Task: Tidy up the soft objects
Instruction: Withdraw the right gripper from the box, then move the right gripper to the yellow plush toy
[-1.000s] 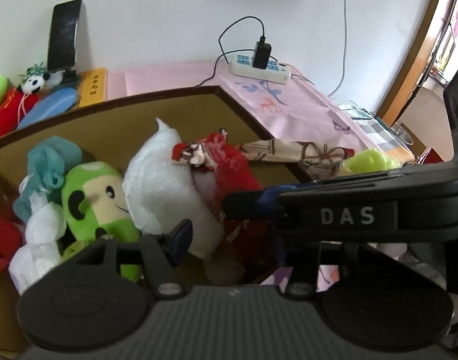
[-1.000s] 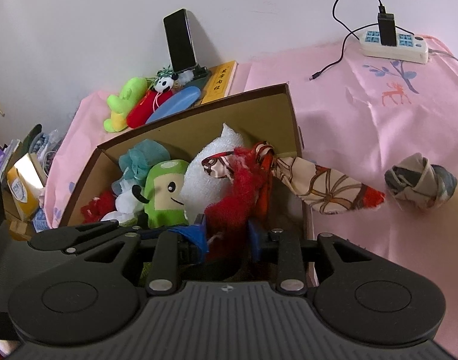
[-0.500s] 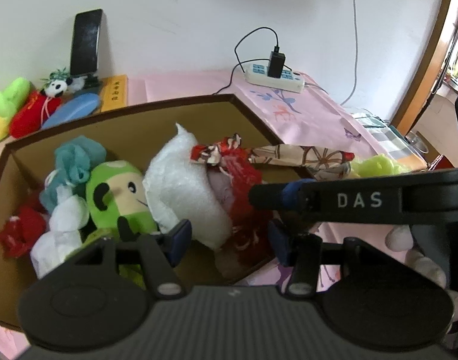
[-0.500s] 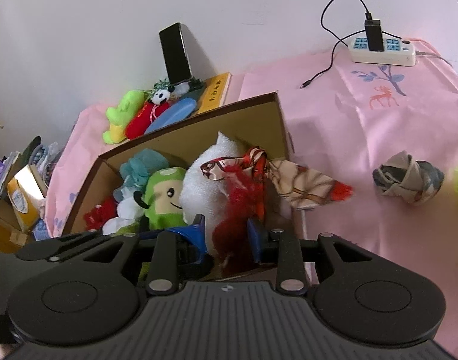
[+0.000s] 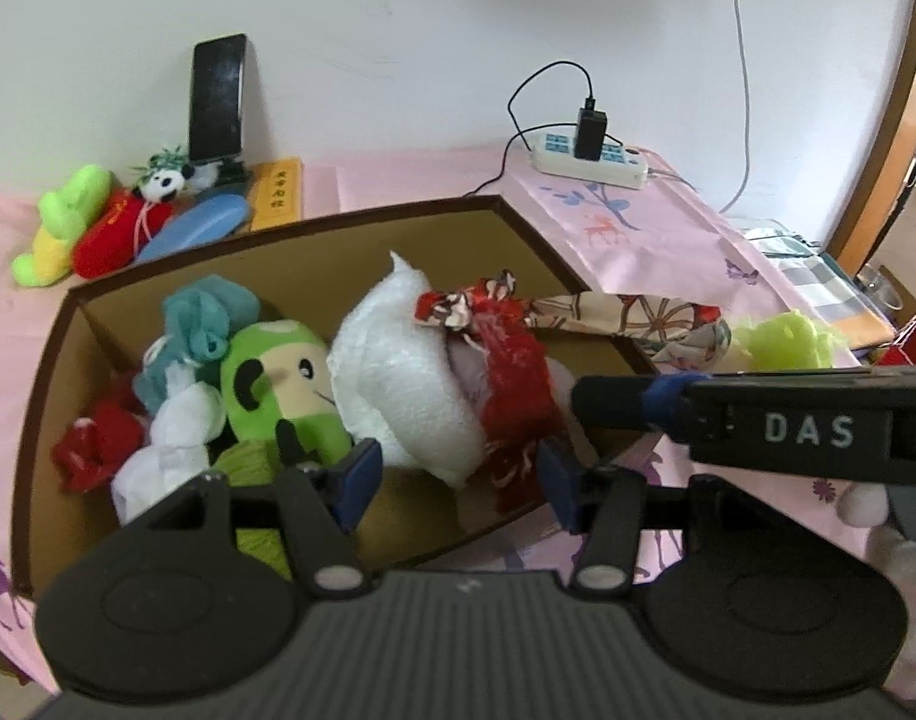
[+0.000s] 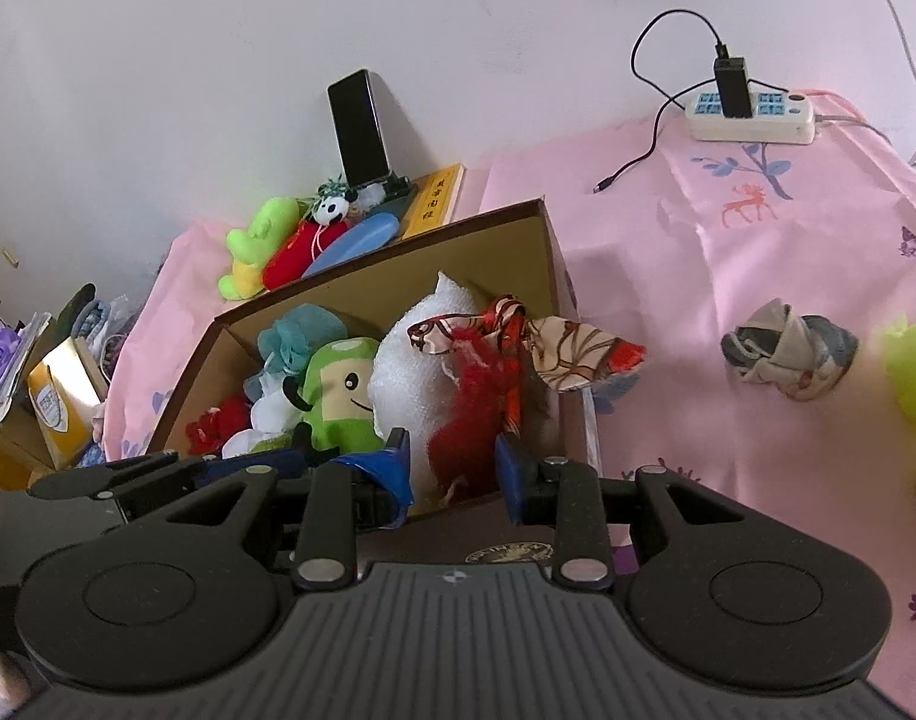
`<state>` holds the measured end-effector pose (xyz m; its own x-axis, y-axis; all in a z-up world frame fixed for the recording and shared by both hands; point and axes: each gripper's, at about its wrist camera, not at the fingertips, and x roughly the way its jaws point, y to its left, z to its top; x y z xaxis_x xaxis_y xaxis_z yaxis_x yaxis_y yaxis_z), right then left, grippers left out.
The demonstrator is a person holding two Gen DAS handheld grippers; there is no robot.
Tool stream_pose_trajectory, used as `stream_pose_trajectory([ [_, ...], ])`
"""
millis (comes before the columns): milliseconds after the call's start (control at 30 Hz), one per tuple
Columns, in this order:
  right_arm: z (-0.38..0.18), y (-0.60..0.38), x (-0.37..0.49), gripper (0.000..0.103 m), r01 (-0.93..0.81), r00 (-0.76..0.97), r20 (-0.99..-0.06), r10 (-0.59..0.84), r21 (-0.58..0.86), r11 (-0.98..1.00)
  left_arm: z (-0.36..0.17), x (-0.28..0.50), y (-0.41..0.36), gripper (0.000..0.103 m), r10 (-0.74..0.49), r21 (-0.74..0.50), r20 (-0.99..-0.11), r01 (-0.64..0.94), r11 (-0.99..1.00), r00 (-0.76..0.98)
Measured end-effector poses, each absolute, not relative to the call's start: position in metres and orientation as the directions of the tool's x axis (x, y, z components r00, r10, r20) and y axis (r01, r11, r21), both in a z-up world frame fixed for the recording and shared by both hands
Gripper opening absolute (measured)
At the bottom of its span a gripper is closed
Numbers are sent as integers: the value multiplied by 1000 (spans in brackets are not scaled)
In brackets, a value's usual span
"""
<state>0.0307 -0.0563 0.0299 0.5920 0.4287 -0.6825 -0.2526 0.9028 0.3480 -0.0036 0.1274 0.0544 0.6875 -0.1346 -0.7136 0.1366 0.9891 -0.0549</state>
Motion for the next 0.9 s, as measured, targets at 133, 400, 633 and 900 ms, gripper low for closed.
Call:
stream_pose_trajectory([
  [133,34,-62,24,14,-258,600,-673,432,349,901,59,-10,122,56,-106,-35,-715,115,993,691],
  [400,38,-73,9,14,-278,589,-664,461,368,887,69,-30,101,57,-56,10,-705,89,996,707],
  [633,41,-83,-1,14,-305,575,-662,480,371,877,70,-41,87,57,-18,20,-711,46,999,703],
  [900,39,-102,-8,14,-312,559,-675,481,366,876,62,-46,64,57,-6,19,-728,29,999,686],
])
